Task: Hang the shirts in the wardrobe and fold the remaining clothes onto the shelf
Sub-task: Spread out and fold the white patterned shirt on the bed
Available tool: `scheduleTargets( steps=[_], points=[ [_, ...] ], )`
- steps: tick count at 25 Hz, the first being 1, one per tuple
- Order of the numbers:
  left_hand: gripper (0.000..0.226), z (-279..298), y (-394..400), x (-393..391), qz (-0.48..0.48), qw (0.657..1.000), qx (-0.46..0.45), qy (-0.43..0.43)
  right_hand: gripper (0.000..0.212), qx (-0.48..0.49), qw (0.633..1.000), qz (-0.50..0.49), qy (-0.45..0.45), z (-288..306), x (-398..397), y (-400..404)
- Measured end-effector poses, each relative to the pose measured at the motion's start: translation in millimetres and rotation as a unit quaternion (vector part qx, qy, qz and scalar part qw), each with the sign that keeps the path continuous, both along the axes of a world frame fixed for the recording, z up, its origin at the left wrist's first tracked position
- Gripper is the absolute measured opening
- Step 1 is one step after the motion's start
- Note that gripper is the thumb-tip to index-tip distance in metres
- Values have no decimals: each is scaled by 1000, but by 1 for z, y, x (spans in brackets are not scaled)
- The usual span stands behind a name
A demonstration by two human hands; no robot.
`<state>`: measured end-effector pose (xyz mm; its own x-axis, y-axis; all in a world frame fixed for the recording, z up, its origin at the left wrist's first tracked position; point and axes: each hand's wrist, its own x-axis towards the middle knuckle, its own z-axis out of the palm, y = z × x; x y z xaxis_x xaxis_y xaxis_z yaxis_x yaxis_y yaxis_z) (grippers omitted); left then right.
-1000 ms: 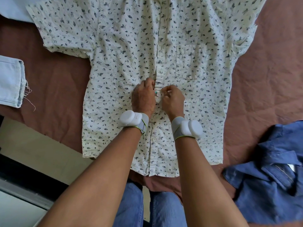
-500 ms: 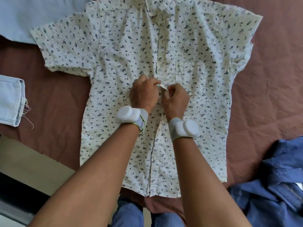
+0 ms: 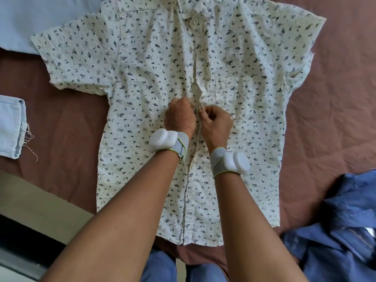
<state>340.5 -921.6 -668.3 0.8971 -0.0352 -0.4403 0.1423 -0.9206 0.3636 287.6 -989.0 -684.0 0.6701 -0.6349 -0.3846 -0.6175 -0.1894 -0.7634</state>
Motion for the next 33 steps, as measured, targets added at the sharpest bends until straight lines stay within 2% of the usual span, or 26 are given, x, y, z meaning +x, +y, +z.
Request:
scheduleTargets(
  steps=[3, 5, 10, 14, 18, 20, 22, 24, 25, 28, 33],
  points=[
    [24, -2, 0, -3, -30, 999, 24, -6, 7, 7, 999, 23, 21, -2, 3, -2],
    [25, -4, 0, -3, -20, 1000, 9, 7, 8, 10, 999, 26, 24, -3, 3, -4],
    [8, -10, 3, 3, 130, 978, -145, 78, 14, 19, 999, 31, 23, -5, 3, -7],
    [12, -9, 7, 8, 175, 957, -186, 135, 14, 80, 996, 30, 12, -5, 0, -9],
    [8, -11, 7, 9, 208, 948, -189, 152, 25, 171, 985, 8, 7, -11, -2, -13],
    [3, -10, 7, 8, 232, 940, -200, 149, 17, 184, 983, 0, 17, -12, -1, -16],
    [8, -10, 8, 8, 245, 934, -211, 154, 7, 196, 980, -7, 21, -12, 1, -19],
    [4, -7, 10, 9, 259, 920, -242, 169, 6, 201, 979, -16, 19, -12, 2, -18],
    [9, -6, 11, 10, 258, 915, -254, 176, 7, 188, 982, -18, 19, -11, 2, -17],
    [17, -5, 11, 8, 207, 936, -240, 155, 6, 141, 990, -11, 19, -13, 2, -12],
    [10, -10, -2, 2, 223, 960, -156, 64, 2, 142, 989, -16, 39, -13, 5, -11]
  ],
)
